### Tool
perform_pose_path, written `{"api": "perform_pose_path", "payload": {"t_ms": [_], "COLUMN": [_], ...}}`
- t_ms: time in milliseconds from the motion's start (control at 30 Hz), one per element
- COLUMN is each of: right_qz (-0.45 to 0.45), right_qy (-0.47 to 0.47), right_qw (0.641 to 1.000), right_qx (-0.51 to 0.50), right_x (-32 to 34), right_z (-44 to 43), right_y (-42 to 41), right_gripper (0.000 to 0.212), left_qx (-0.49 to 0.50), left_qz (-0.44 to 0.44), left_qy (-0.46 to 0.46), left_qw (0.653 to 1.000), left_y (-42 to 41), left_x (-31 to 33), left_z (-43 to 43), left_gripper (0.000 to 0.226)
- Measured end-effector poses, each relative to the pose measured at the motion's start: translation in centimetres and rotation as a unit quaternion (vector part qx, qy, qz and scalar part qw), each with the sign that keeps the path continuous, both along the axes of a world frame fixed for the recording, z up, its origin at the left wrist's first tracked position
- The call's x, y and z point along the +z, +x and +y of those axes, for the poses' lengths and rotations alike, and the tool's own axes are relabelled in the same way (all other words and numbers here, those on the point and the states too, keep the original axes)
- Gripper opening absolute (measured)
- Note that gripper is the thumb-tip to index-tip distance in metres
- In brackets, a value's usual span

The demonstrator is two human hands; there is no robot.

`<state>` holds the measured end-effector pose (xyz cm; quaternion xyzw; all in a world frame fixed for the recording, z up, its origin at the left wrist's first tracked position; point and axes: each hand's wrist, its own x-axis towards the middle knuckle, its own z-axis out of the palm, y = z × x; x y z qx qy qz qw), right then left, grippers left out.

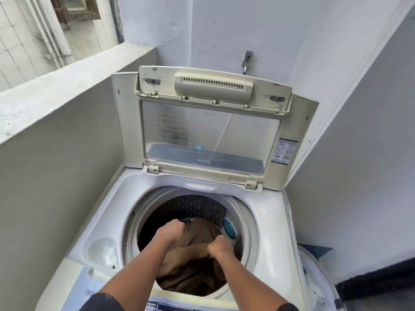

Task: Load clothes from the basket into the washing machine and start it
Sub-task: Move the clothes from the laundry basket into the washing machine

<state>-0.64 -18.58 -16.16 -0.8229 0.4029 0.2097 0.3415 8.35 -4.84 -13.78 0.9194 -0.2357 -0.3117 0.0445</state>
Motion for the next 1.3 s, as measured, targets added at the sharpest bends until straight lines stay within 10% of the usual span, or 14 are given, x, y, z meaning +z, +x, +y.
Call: {"api": "perform_pose_path", "payload": {"t_ms": [567,867,1300], "right_qz": [-0.364,-0.292,-0.053], "right_qy": [-0.146,-0.150,-0.094], "right_qw": [0.920,0.942,0.994], "right_qx": [-0.006,-0.067,-0.026], "right_x": [12.3,5.0,-16.1], "right_z": [-16.9,-31.4,-41.5], "right_y": [-12.6,-22.3,-30.4], "right_gripper": [0.023,0.016,0.023], "left_qx": [0.068,0.041,0.199], "left_qz": [-0.115,0.015,0.161], "left_qy": [-0.314,-0.289,-0.110], "left_qw": [0.940,0.956,0.960], "left_y": [-14.4,-23.5,-29.3], "left_x": [11.8,6.3,-17.6], "left_z": [-24.8,-40.0,-38.7], "left_gripper": [0.036,0.043,0.042]}}
